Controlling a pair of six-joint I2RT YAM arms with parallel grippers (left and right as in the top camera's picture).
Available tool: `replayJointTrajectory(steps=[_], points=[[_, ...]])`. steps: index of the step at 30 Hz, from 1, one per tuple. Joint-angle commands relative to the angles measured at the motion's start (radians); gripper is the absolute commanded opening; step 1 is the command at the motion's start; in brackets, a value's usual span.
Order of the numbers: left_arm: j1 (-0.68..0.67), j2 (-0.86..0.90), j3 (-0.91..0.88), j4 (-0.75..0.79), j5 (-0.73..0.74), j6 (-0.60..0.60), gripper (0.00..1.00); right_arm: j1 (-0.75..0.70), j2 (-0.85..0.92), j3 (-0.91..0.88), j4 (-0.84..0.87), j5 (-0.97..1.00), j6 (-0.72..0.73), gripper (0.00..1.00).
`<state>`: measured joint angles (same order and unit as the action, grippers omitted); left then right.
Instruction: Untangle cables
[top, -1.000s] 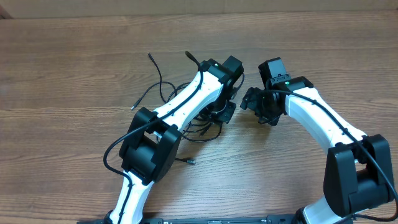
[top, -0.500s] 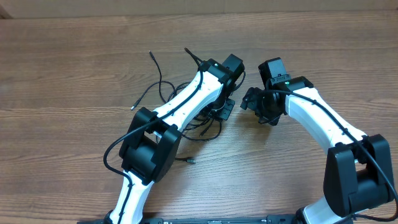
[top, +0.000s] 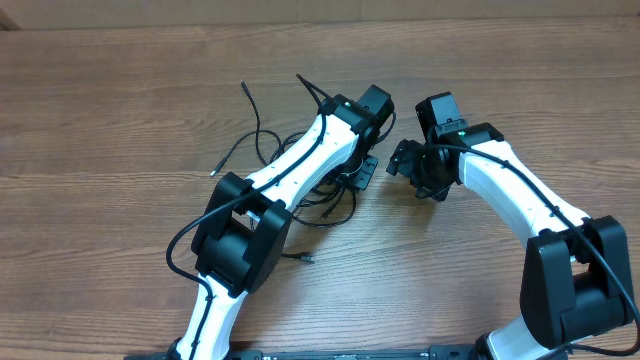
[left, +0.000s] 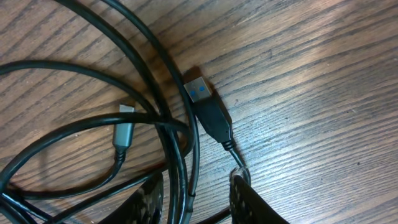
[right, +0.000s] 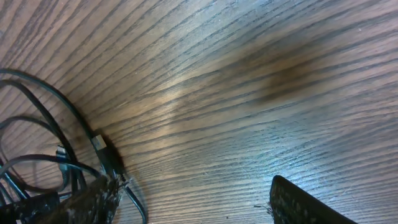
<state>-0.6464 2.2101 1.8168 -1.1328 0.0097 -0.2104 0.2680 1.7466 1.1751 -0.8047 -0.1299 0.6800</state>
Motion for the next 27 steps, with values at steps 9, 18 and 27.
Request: replayJointTrajectory(steps=[9,18,27], points=[[0.009,-0.009,-0.019,-0.016,-0.019,-0.014,0.3,-0.002,-0.016,0.004,0.003,0.01,-0.008,0.76],[0.024,-0.009,-0.064,-0.014,-0.114,-0.015,0.23,-0.002,-0.016,0.004,0.006,0.01,-0.008,0.75],[0.032,-0.009,-0.064,0.013,-0.117,-0.014,0.21,-0.002,-0.016,0.004,0.007,0.01,-0.008,0.75]])
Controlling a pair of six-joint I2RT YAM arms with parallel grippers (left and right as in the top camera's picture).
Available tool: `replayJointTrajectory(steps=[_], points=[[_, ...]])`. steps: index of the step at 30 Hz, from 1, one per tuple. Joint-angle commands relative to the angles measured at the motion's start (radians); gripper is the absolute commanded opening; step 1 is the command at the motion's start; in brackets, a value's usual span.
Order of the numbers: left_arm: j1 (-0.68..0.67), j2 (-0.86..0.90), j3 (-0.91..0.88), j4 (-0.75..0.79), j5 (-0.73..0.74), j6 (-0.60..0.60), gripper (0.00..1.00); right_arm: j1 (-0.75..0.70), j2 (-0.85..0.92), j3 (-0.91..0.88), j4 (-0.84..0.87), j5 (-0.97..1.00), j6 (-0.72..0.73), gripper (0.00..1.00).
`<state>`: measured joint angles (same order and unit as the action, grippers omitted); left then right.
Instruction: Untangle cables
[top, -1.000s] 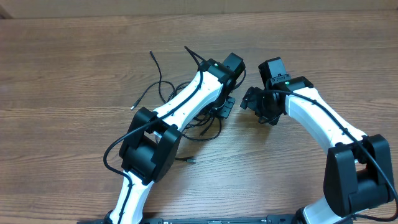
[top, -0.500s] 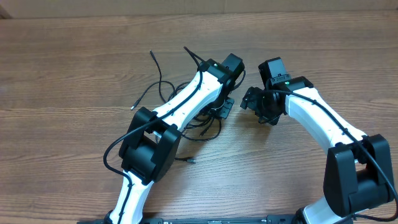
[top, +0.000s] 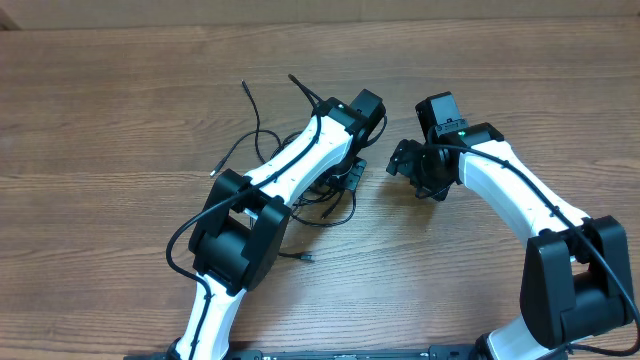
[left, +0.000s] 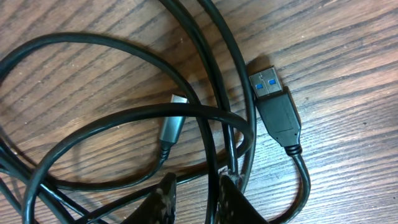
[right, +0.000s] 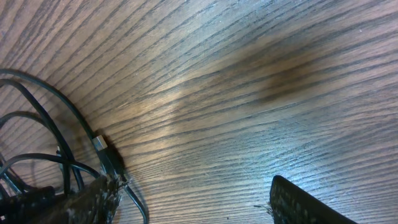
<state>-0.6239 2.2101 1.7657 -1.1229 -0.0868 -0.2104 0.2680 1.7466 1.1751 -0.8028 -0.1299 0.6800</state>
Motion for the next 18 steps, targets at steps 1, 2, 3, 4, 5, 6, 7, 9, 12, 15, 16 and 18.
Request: replayJointTrajectory(steps=[1,2,3,4,5,6,7,9,12,15,16,18], points=[[0.009,-0.009,-0.013,0.0,-0.021,-0.014,0.18,-0.002,-0.016,0.004,0.005,0.01,-0.008,0.75],[0.009,-0.009,-0.013,-0.003,-0.021,-0.014,0.16,-0.002,-0.016,0.004,0.005,0.01,-0.008,0.76],[0.009,-0.009,-0.015,-0.006,-0.021,-0.014,0.13,-0.002,-0.016,0.004,0.005,0.01,-0.008,0.75],[0.009,-0.009,-0.019,-0.008,-0.021,-0.015,0.1,-0.002,-0.016,0.004,0.005,0.01,-0.008,0.76],[0.009,-0.009,-0.025,-0.007,-0.02,-0.015,0.09,-0.002,-0.016,0.004,0.005,0.01,-0.008,0.75],[0.009,-0.009,-0.034,-0.005,-0.02,-0.015,0.08,-0.002,-0.016,0.004,0.005,0.01,-0.008,0.75],[0.008,-0.009,-0.045,0.002,-0.02,-0.015,0.07,-0.002,-0.016,0.004,0.005,0.01,-0.008,0.75],[0.008,-0.009,-0.062,0.011,-0.02,-0.014,0.04,-0.002,-0.016,0.004,0.005,0.01,-0.008,0.76],[0.01,-0.016,-0.045,-0.009,-0.041,0.005,0.04,-0.002,-0.016,0.004,0.004,0.01,-0.008,0.74],[0.029,-0.048,0.039,-0.075,-0.071,0.004,0.04,-0.002,-0.02,0.004,0.004,-0.015,-0.024,0.76],[0.037,-0.063,0.072,-0.097,-0.061,0.001,0.04,-0.002,-0.022,0.005,0.006,-0.046,-0.048,0.77],[0.049,-0.095,0.135,-0.134,-0.031,0.001,0.04,-0.002,-0.026,0.005,0.026,-0.149,-0.116,0.8]])
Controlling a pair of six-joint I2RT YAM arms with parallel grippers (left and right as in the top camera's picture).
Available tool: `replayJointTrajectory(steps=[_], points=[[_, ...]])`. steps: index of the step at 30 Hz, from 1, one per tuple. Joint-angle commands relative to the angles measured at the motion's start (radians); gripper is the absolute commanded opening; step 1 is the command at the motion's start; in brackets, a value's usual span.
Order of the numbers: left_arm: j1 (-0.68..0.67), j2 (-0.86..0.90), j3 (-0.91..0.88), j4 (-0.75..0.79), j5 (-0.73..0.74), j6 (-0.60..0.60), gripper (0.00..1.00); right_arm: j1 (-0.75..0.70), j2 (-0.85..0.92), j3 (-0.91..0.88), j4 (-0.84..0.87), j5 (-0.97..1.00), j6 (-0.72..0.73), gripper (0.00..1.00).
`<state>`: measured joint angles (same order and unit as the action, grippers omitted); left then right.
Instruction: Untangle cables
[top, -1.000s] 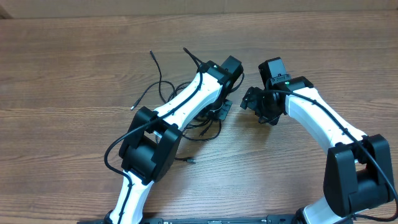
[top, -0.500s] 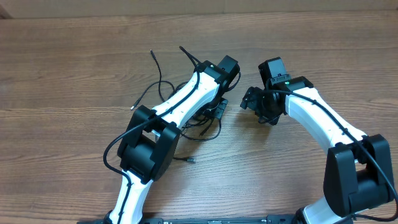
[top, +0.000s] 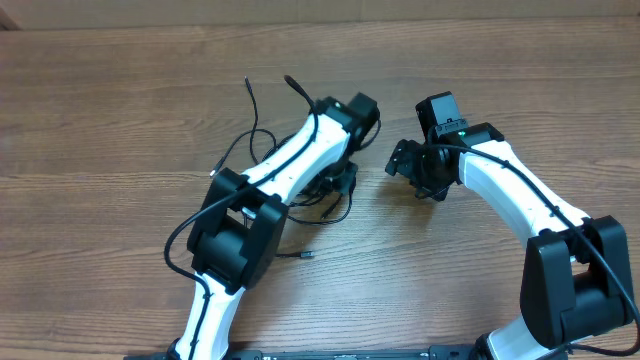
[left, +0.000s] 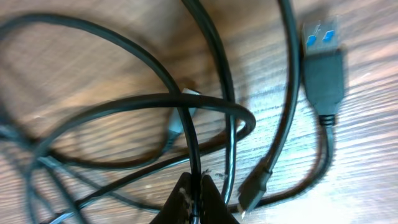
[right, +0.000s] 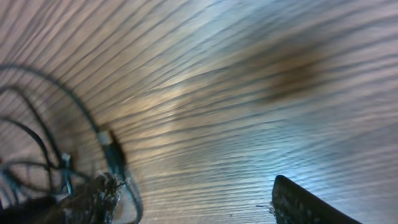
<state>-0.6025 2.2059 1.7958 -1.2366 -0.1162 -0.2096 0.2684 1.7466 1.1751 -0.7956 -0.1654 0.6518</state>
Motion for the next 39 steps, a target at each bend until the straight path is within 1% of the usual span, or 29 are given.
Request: replayJointTrajectory(steps=[1,4,8,11,13,14,15,17,21,24,28,32,34,36,39], points=[[0.034,-0.107,0.13,-0.035,0.007,0.001,0.04,-0.004,-0.028,0.005,0.035,-0.185,-0.131,0.8],[0.048,-0.159,0.195,-0.064,0.016,0.001,0.04,-0.024,-0.03,0.005,0.077,-0.385,-0.188,0.82],[0.07,-0.227,0.261,-0.089,0.024,0.004,0.04,-0.074,-0.03,0.005,0.142,-0.625,-0.19,0.82],[0.088,-0.274,0.282,-0.083,0.087,0.014,0.04,-0.101,-0.03,0.005,0.235,-0.837,-0.19,0.81],[0.101,-0.3,0.285,-0.068,0.152,0.053,0.04,-0.103,-0.03,0.005,0.321,-0.959,-0.186,0.8],[0.107,-0.312,0.285,-0.059,0.184,0.069,0.04,-0.103,-0.03,0.005,0.356,-0.988,-0.171,0.78],[0.114,-0.323,0.286,-0.049,0.209,0.079,0.04,-0.099,-0.03,0.005,0.384,-0.991,-0.138,0.77],[0.127,-0.341,0.29,-0.032,0.23,0.083,0.04,-0.088,-0.03,0.005,0.41,-0.974,-0.098,0.76],[0.15,-0.393,0.312,0.028,0.257,0.093,0.04,-0.062,-0.03,0.005,0.436,-0.947,-0.096,0.76],[0.162,-0.448,0.356,0.073,0.267,0.102,0.04,-0.059,-0.03,0.005,0.422,-0.882,-0.099,0.73],[0.172,-0.533,0.443,0.148,0.26,0.102,0.04,-0.063,-0.03,0.005,0.362,-0.783,-0.111,0.74],[0.172,-0.62,0.476,0.269,0.186,0.102,0.04,-0.062,-0.03,0.005,0.325,-0.781,-0.257,0.77],[0.172,-0.663,0.476,0.353,0.111,0.102,0.04,-0.068,-0.031,0.005,0.317,-0.78,-0.264,0.73],[0.172,-0.689,0.476,0.42,0.051,0.102,0.04,-0.078,-0.042,0.005,0.317,-0.78,-0.278,0.73],[0.172,-0.715,0.476,0.52,-0.019,0.102,0.04,-0.088,-0.084,0.005,0.314,-0.785,-0.349,0.74]])
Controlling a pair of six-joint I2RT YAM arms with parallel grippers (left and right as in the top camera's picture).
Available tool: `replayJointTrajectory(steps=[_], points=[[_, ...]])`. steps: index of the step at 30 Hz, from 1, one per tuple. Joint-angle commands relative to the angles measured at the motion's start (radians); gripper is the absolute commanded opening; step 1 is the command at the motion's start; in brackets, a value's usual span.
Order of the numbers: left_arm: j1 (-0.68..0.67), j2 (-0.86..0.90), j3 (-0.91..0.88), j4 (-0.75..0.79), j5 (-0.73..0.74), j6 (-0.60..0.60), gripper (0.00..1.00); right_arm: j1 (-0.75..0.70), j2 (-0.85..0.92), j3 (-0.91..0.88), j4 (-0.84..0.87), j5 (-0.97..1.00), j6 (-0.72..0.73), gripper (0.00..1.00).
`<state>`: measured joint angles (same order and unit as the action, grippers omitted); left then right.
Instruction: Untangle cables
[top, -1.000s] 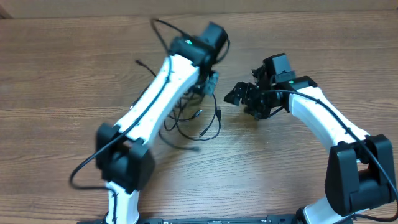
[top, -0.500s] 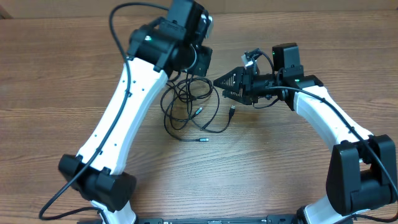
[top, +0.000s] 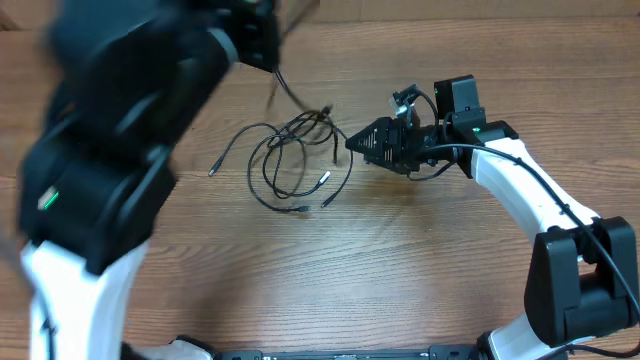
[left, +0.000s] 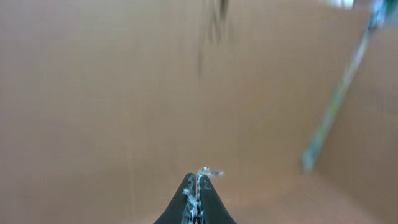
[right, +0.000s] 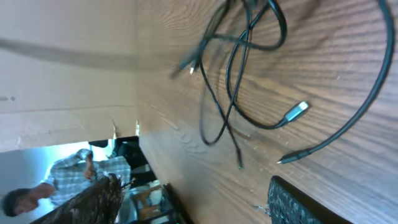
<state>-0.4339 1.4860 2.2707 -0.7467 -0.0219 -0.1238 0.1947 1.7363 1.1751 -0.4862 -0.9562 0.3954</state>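
Several thin black cables (top: 290, 160) lie in a loose tangle on the wooden table (top: 450, 280); in the right wrist view the cables (right: 242, 81) show crossed loops and a silver-tipped plug (right: 297, 111). One strand (top: 278, 85) rises from the tangle toward my left gripper (top: 262, 35), which is raised high and blurred. In its own view the left gripper (left: 199, 183) is shut, facing a brown wall, with no cable showing at the tips. My right gripper (top: 352, 143) hovers just right of the tangle, tilted sideways; the right gripper (right: 193, 199) is open and holds nothing.
The blurred left arm (top: 110, 150) covers the left side of the overhead view. A cardboard wall (top: 500, 10) stands behind the table. Beyond the table edge, the right wrist view shows a person in a plaid shirt (right: 59, 180). Loose plug ends (top: 325, 203) lie at the tangle's front.
My left arm has gone from low over the tangle to high at the upper left, still shut. The tangle now lies spread out and uncovered. The right gripper has moved left and tilted onto its side.
My left gripper was open over the tangle beside a blue USB plug. Its fingers then stood narrowly either side of one strand, then shut on it. Now it is raised with a strand trailing up. The right gripper waited open to the right until now.
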Motion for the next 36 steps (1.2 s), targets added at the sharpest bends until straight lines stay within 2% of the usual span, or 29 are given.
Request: replayJointTrajectory(steps=[1,5,8,13,17,18,20,23,24,25,26,27,30,31,36], points=[[0.003,0.0,0.001,0.053,-0.128,0.016,0.04,-0.014,-0.091,0.005,0.003,0.0,-0.12,0.74],[0.003,-0.005,0.001,0.07,-0.174,0.016,0.04,-0.014,-0.161,0.005,-0.003,-0.005,-0.192,0.78],[0.003,-0.001,0.0,0.001,-0.199,0.016,0.04,-0.015,-0.182,0.005,-0.02,0.05,-0.191,0.78],[0.003,0.026,-0.004,-0.238,-0.216,-0.002,0.04,-0.014,-0.182,0.005,-0.128,0.153,-0.233,0.79],[0.007,0.071,-0.005,-0.459,-0.378,-0.171,0.04,-0.005,-0.182,0.005,-0.201,0.212,-0.272,0.8],[0.014,0.089,-0.005,-0.506,-0.399,-0.204,0.11,-0.005,-0.182,0.005,-0.215,0.254,-0.262,0.8],[0.032,0.126,-0.005,-0.563,-0.4,-0.217,0.35,-0.005,-0.182,0.005,-0.236,0.33,-0.235,0.85],[0.064,0.2,-0.005,-0.617,-0.399,-0.216,0.58,-0.005,-0.182,0.005,-0.27,0.447,-0.209,0.88],[0.075,0.224,-0.005,-0.629,-0.399,-0.214,0.66,-0.005,-0.182,0.005,-0.28,0.469,-0.209,1.0],[0.088,0.251,-0.005,-0.64,-0.399,-0.214,0.73,-0.005,-0.182,0.005,-0.286,0.49,-0.21,1.0],[0.1,0.272,-0.005,-0.647,-0.394,-0.214,0.89,-0.005,-0.182,0.005,-0.287,0.51,-0.21,1.0],[0.116,0.296,-0.005,-0.65,-0.38,-0.216,0.99,-0.005,-0.182,0.005,-0.286,0.523,-0.21,1.0],[0.17,0.359,-0.005,-0.639,-0.33,-0.178,0.96,-0.005,-0.182,0.005,-0.286,0.537,-0.21,1.0],[0.189,0.379,-0.005,-0.634,-0.314,-0.132,0.91,-0.005,-0.182,0.005,-0.286,0.537,-0.21,1.0],[0.27,0.486,-0.005,-0.65,-0.163,0.085,0.9,-0.005,-0.182,0.005,-0.286,0.537,-0.21,1.0]])
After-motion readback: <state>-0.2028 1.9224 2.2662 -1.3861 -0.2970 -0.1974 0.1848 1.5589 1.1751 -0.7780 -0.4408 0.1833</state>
